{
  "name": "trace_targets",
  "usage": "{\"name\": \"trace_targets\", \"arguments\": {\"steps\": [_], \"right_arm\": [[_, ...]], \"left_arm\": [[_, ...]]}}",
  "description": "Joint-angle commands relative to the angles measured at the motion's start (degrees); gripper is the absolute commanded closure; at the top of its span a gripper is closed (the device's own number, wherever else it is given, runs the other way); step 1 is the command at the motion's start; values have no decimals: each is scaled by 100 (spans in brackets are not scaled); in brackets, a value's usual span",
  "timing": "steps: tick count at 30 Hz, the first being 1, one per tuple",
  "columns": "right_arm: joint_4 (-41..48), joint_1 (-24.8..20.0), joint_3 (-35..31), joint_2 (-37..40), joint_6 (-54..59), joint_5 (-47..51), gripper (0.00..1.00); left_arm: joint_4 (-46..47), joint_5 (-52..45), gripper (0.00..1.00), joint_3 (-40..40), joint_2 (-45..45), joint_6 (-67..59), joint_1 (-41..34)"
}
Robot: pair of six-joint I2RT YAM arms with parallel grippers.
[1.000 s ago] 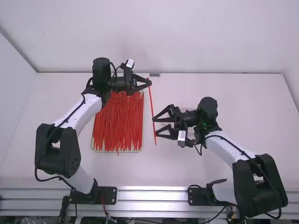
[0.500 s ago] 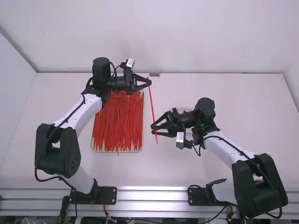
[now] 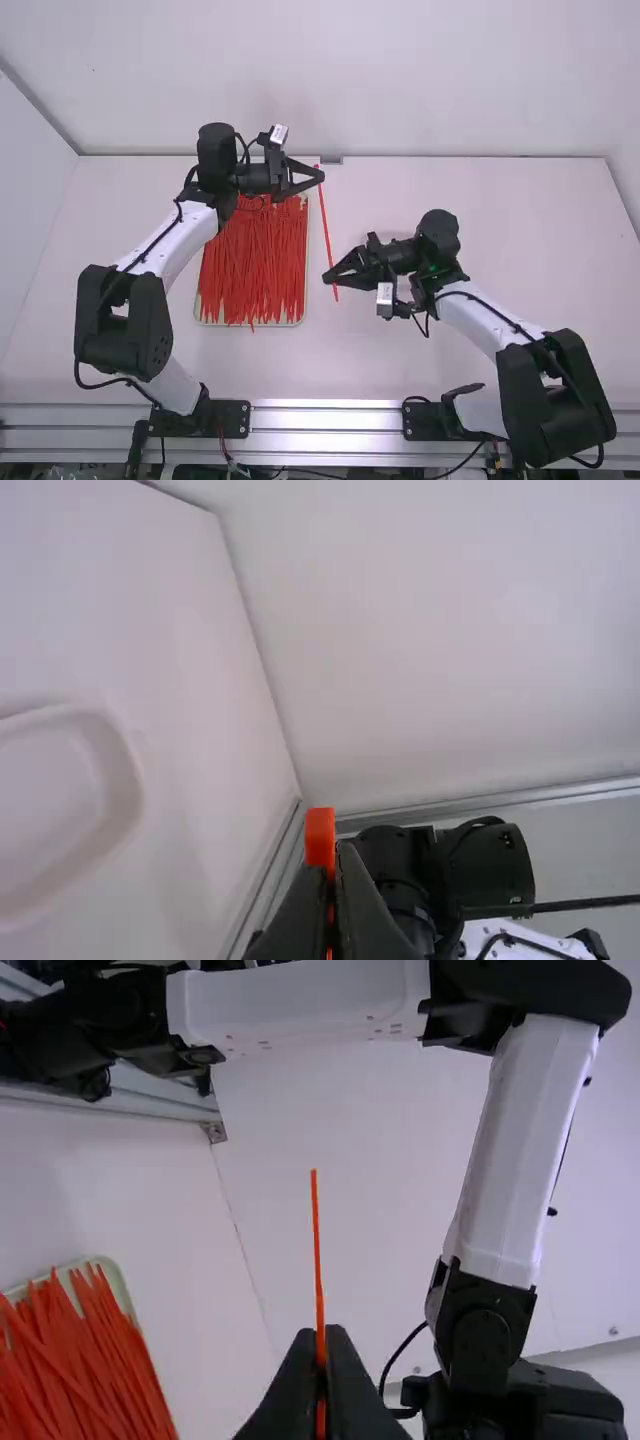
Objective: Fasten the cable tie
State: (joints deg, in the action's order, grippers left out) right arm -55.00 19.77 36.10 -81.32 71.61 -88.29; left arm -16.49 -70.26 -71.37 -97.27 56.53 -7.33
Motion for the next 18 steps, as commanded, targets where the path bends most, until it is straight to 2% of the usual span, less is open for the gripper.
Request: {"name": "trace_targets", "arguments": {"steps": [1,18], "right_arm": [[-7,11,-52,-35,-111,-85,100],[11,22,-52,-35,-131,-42,100]], "left_arm": [[-26,-127,98,-131,-9,-160,22],[-2,-232,98,-131,-9,-402,-9]]}}
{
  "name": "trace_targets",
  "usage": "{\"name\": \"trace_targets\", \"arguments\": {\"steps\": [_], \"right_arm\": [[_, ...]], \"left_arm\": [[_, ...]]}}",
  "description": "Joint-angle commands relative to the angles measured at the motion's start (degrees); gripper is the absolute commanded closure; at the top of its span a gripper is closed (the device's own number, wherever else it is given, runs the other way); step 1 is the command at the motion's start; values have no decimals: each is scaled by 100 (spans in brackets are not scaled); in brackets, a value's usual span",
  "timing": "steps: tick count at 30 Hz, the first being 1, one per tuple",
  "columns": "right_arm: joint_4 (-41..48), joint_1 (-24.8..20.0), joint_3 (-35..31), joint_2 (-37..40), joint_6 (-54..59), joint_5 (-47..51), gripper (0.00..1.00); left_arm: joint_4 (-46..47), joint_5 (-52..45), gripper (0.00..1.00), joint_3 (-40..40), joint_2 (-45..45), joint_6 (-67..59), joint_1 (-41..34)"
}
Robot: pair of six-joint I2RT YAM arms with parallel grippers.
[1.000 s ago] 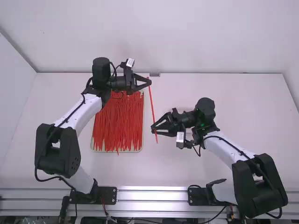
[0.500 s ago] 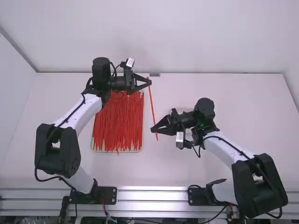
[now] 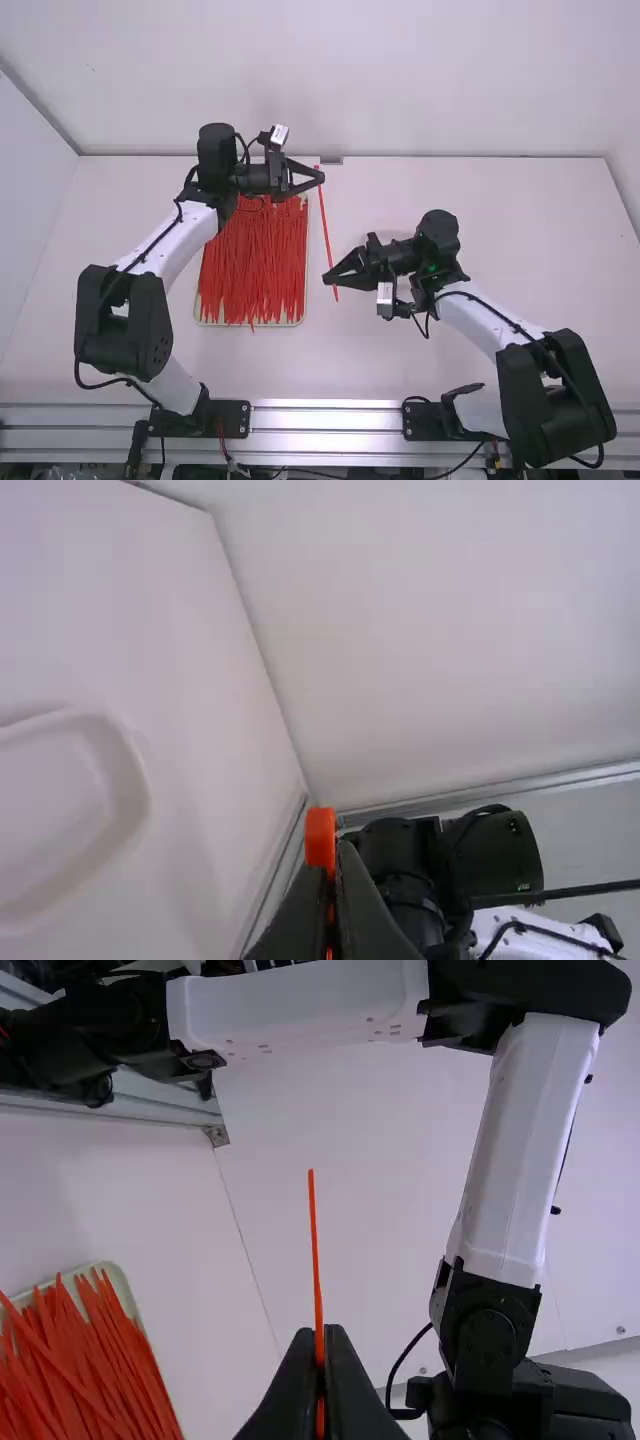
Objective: Fasten the cable tie
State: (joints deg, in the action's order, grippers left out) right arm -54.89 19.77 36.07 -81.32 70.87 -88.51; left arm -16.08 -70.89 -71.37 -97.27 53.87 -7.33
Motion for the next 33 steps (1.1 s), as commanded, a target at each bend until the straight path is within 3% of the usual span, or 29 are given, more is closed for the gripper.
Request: {"name": "trace_targets", "arguments": {"steps": [1,20,23,27,30,33], "right_arm": [[0,22,-50,-35,-57,-20,100],[262,11,-48,-35,-44,175,100],[260,11,-48,-35,120,197,89],[260,20,-48,-35,162,367,86],[260,11,-48,-35,142,474,88],[260,13,-48,-35,140,439,98]], "left_arm": [[-44,-168,98,-131,-9,-136,-9],[63,-214,98,-131,-9,-490,-13],[68,-219,98,-131,-9,-485,17],[63,-315,98,-131,-9,-487,15],[66,-317,98,-131,-9,-487,15],[63,-304,98,-131,-9,-487,17]]}}
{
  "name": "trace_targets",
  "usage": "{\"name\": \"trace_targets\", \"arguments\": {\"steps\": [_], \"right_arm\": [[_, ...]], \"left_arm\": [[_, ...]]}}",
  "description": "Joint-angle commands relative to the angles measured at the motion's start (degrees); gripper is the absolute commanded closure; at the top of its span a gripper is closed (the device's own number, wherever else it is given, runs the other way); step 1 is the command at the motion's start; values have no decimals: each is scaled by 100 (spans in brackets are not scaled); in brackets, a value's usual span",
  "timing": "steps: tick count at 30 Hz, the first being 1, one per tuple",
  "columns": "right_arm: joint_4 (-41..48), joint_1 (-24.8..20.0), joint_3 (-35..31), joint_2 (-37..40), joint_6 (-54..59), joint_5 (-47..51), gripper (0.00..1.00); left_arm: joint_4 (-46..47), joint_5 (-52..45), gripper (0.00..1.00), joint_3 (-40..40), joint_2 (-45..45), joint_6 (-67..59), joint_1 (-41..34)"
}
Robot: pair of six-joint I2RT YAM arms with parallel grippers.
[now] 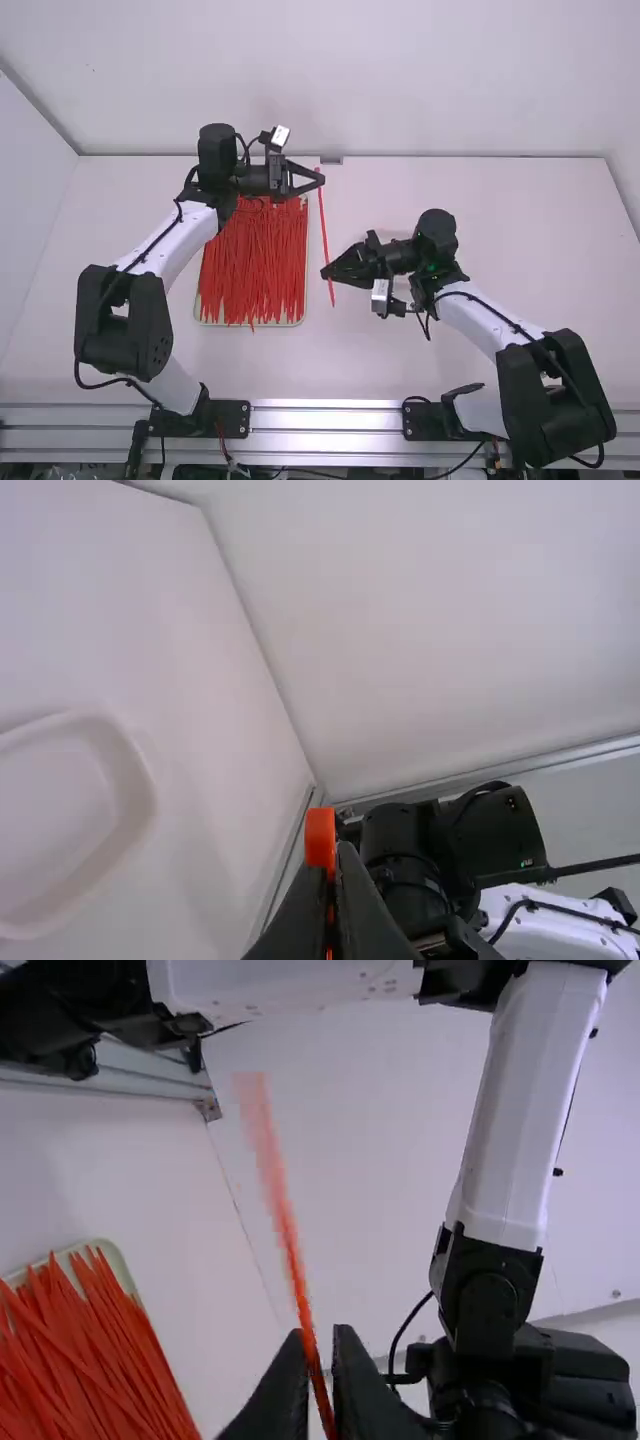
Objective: Fasten the cable tie
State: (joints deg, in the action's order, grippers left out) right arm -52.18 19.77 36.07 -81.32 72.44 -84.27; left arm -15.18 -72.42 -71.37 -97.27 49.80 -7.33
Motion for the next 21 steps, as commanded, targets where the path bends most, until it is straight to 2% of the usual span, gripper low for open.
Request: {"name": "trace_targets", "arguments": {"steps": [1,7,11,14,16,21], "right_arm": [[-9,22,-48,-35,-20,42,100],[-11,17,-48,-35,-317,11,100],[-13,15,-48,-35,-1156,9,100],[-55,13,-46,-35,-2166,90,100],[-323,13,-48,-35,-3220,452,100],[-911,17,-48,-35,-4450,1060,100]], "left_arm": [[-24,-162,98,-131,-9,-83,15],[-24,-223,98,-131,-9,-138,15],[0,-374,98,-131,-9,-315,15],[24,-514,98,-131,-9,-494,7],[20,-518,98,-131,-9,-579,-50],[20,-518,98,-131,-9,-621,-57]]}}
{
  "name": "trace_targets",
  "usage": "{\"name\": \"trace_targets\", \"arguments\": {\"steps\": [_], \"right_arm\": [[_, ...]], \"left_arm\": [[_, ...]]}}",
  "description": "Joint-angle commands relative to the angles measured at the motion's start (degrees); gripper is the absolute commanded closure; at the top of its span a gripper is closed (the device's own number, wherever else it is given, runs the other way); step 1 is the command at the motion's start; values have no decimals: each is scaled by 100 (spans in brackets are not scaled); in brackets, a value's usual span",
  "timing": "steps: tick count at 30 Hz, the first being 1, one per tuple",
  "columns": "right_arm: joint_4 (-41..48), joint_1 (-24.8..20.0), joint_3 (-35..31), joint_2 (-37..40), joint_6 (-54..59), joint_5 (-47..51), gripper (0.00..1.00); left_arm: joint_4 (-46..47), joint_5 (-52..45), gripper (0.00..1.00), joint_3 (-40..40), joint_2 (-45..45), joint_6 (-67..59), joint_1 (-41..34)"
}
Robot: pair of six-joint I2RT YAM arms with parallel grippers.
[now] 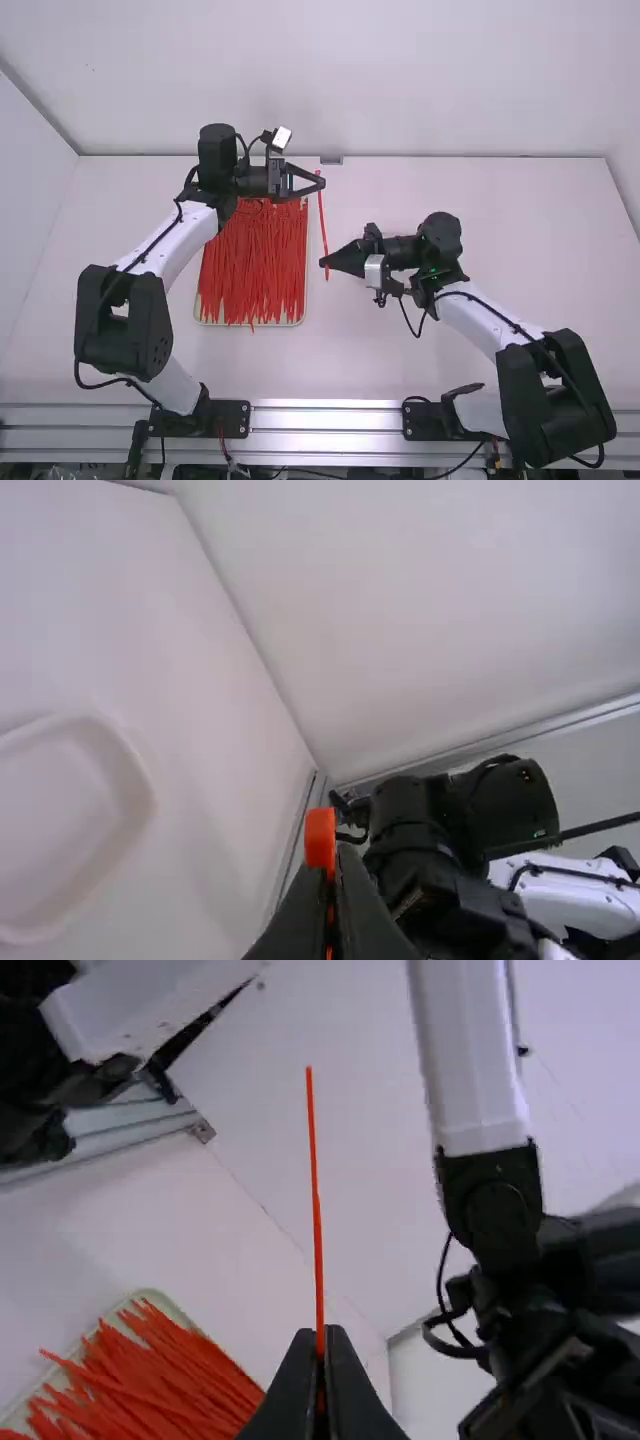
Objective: Fasten the cable tie
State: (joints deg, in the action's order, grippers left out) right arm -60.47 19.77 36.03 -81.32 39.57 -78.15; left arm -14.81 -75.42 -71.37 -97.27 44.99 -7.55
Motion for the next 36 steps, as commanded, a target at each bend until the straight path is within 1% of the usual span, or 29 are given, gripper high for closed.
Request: {"name": "trace_targets", "arguments": {"steps": [1,8,11,12,16,17,18,22,23,24,25,26,28,30,33,36], "right_arm": [[-273,26,-44,-35,-1432,555,100],[-1019,210,-44,-35,-2046,662,100],[-1394,295,-44,-35,-2940,822,100],[-1515,341,-44,-35,-3438,1029,100],[-1768,343,-44,-35,-4513,1530,100],[-1849,321,-42,-35,-4931,1711,100],[-1930,299,-33,-35,-5628,2004,100],[-1788,302,-35,-35,-7197,2739,100],[-1681,264,-37,-35,-7886,2907,100],[-1683,229,-37,-35,-8345,2911,100],[-1687,219,-37,-35,-8489,2909,100],[-1690,192,-37,-35,-9071,2859,100],[-1681,227,-39,-35,-9582,2763,100],[-1692,289,-39,-35,-9809,2658,100],[-1659,343,-39,-35,-10133,2597,100],[-1506,501,-39,-35,-10419,2618,100]], "left_arm": [[-13,-223,98,-131,-9,-205,-33],[-92,-219,98,-131,-9,-236,-31],[-85,-216,98,-131,-9,-466,-33],[-85,-223,98,-131,-9,-612,-33],[-162,-219,98,-131,-9,-1058,-26],[-221,-221,98,-131,-9,-1172,-28],[-319,-214,99,-133,-9,-1252,-26],[-697,-271,99,-131,-9,-1252,-28],[-1001,-450,99,-131,-9,-1338,-28],[-1198,-586,98,-131,-9,-1384,-26],[-1255,-636,98,-131,-9,-1399,-28],[-1550,-813,98,-131,-9,-1403,-28],[-1840,-1021,99,-131,-7,-1670,-26],[-2017,-1104,99,-131,-7,-1917,-31],[-2026,-1086,99,-131,-7,-2321,-31],[-2041,-1073,99,-131,-7,-2771,-4]]}}
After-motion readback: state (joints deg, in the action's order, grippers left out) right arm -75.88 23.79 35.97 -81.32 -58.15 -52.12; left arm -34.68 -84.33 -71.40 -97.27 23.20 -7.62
